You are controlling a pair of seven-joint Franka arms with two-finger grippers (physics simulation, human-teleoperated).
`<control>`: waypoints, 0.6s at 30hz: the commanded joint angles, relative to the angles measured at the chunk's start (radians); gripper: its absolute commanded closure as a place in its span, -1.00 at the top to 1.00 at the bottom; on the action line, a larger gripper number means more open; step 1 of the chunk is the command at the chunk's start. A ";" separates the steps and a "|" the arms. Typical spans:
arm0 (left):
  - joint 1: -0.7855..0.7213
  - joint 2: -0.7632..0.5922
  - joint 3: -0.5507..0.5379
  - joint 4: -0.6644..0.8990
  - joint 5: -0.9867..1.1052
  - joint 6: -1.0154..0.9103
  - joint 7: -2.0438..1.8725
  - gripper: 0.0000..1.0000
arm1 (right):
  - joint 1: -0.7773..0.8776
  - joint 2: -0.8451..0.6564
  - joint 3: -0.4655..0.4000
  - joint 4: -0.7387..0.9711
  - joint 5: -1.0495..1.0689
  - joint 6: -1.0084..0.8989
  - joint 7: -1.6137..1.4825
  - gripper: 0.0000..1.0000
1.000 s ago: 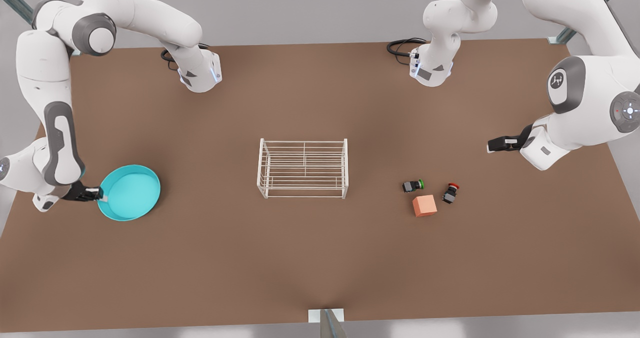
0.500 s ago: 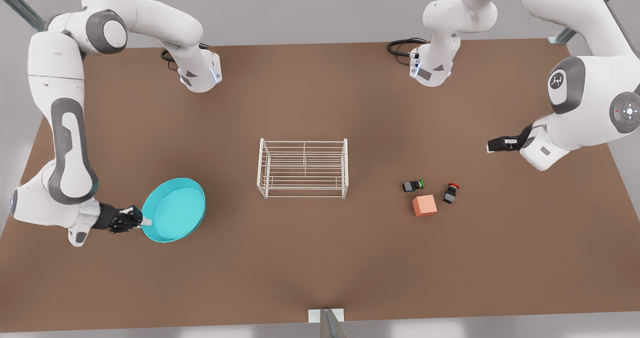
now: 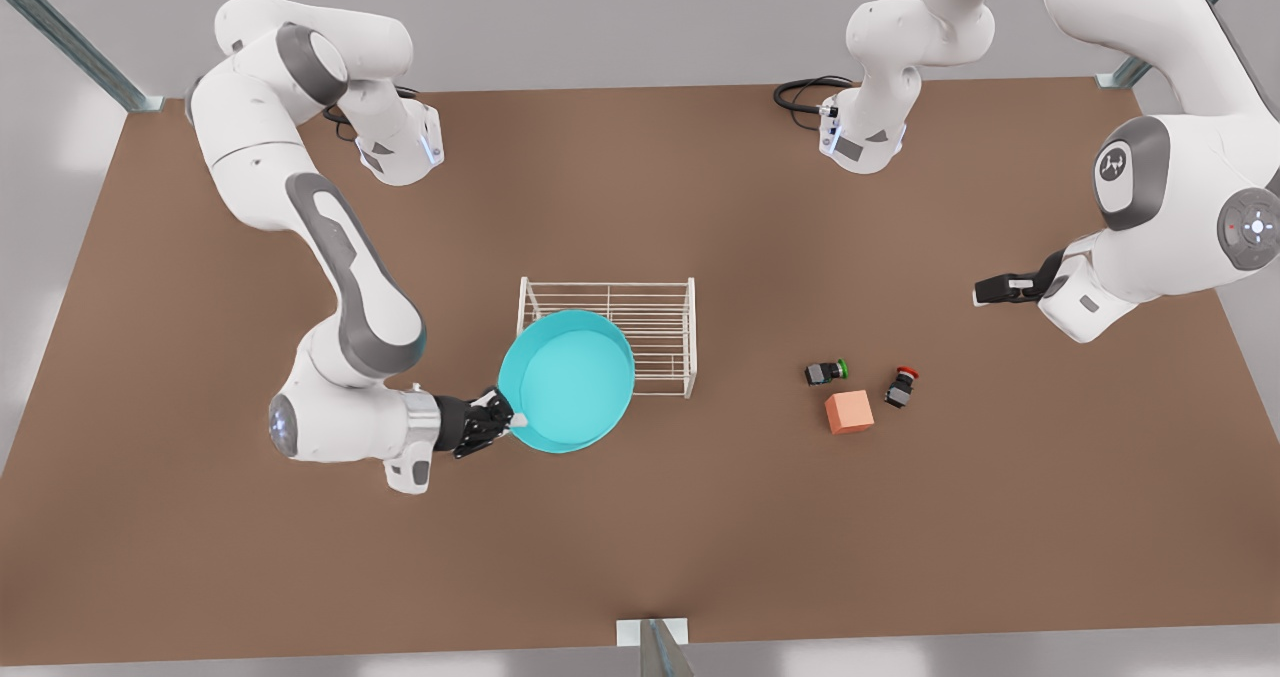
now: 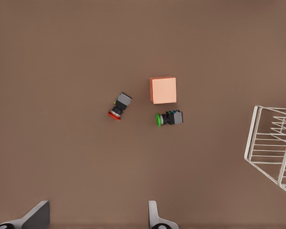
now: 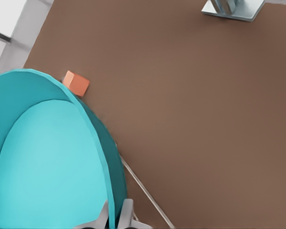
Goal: Place the plate on the shelf with right arm and place the red button switch in the plate with left arm
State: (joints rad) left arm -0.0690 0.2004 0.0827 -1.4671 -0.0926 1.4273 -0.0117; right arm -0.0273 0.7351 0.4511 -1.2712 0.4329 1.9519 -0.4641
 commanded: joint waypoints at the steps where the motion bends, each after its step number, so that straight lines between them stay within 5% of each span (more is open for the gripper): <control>1: 0.000 -0.001 0.000 0.001 0.001 -0.004 -0.001 1.00 | 0.018 -0.002 0.000 -0.019 -0.125 0.033 0.450 -0.57; 18: 0.002 0.005 0.000 -0.001 0.001 -0.002 -0.002 1.00 | 0.107 -0.080 0.049 -0.155 -0.234 0.024 0.486 -0.57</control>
State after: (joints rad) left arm -0.0676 0.2064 0.0830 -1.4684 -0.0926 1.4257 -0.0129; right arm 0.0797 0.6605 0.4967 -1.4204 0.2036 1.9754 -0.1619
